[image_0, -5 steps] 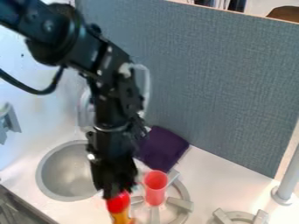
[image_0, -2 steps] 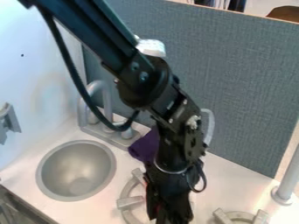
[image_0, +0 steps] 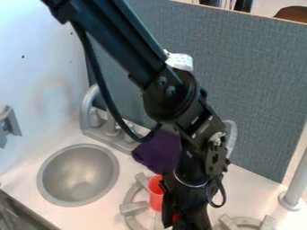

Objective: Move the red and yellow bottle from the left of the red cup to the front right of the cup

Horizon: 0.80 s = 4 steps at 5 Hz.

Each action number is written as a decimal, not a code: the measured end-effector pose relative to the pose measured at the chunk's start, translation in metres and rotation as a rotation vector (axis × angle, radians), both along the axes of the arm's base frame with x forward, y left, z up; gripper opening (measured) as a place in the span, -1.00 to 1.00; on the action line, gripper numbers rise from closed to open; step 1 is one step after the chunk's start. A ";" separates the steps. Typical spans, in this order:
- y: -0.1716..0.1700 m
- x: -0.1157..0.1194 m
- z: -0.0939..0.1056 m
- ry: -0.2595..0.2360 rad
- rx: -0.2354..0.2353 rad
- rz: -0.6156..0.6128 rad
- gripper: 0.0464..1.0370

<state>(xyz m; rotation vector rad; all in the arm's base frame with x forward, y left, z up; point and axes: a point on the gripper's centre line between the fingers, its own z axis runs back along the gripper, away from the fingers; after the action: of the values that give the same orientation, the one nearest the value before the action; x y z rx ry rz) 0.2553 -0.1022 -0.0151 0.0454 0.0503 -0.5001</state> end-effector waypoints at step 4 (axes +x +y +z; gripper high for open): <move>-0.008 0.013 -0.017 0.027 0.042 0.007 -0.27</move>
<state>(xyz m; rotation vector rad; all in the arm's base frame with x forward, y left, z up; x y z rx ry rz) 0.2684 -0.1102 -0.0319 0.0794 0.0876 -0.4922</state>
